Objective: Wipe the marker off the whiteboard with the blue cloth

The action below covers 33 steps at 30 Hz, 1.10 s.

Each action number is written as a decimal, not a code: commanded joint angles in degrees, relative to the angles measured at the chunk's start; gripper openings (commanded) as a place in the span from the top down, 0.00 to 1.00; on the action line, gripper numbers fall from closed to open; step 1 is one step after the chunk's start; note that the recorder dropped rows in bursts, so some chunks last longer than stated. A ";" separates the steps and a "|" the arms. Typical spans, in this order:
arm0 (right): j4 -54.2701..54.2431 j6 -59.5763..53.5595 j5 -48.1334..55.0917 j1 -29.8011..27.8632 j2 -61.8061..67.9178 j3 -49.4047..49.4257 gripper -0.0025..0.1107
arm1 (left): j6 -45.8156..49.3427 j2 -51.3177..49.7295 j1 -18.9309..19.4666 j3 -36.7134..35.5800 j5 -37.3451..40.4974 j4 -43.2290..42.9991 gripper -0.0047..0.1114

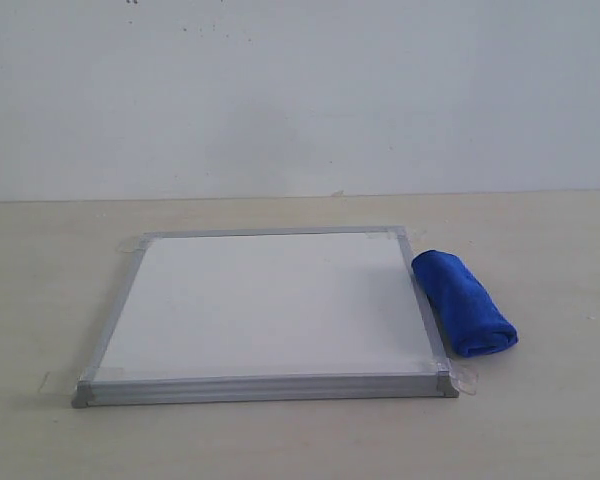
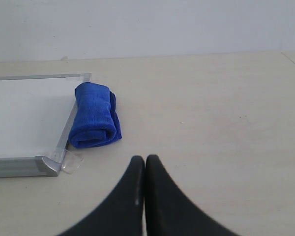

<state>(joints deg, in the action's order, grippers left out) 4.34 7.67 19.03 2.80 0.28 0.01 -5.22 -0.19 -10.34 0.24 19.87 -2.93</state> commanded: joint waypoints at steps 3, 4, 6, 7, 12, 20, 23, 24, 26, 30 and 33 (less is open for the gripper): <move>0.33 -0.05 -0.53 -0.45 -0.28 -0.01 0.98 | -0.29 0.19 6.08 -0.24 0.47 -0.72 0.93; 0.33 -0.05 -0.53 -0.45 -0.28 -0.01 0.98 | -0.29 0.19 7.22 -0.24 0.47 -0.72 0.93; 0.33 -0.05 -0.53 -0.45 -0.28 -0.01 0.98 | -0.29 0.19 9.10 -0.24 0.47 -0.72 0.93; 0.33 -0.05 -0.53 -0.45 -0.28 -0.01 0.98 | -0.29 0.19 9.67 -0.24 0.47 -0.72 0.93; 0.33 -0.05 -0.53 -0.45 -0.28 -0.01 0.98 | -0.29 0.19 12.62 -0.24 0.47 -0.72 0.93; 0.33 -0.05 -0.53 -0.45 -0.28 -0.01 0.98 | -0.29 0.19 15.77 -0.24 0.47 -0.72 0.93; 0.33 -0.05 -0.53 -0.45 -0.28 -0.01 0.98 | -0.29 0.19 15.77 -0.24 0.47 -0.72 0.93; 0.33 -0.05 -0.53 -0.45 -0.28 -0.01 0.98 | -0.29 0.19 15.77 -0.24 0.47 -0.72 0.93; 0.33 -0.05 -0.53 -0.45 -0.28 -0.01 0.98 | -0.29 0.19 15.77 -0.24 0.47 -0.72 0.93; 0.33 -0.05 -0.53 -0.45 -0.28 -0.01 0.98 | -0.29 0.19 15.77 -0.24 0.47 -0.72 0.93; 0.33 -0.05 -0.53 -0.45 -0.28 -0.01 0.98 | -0.29 0.19 15.77 -0.24 0.36 -0.72 0.93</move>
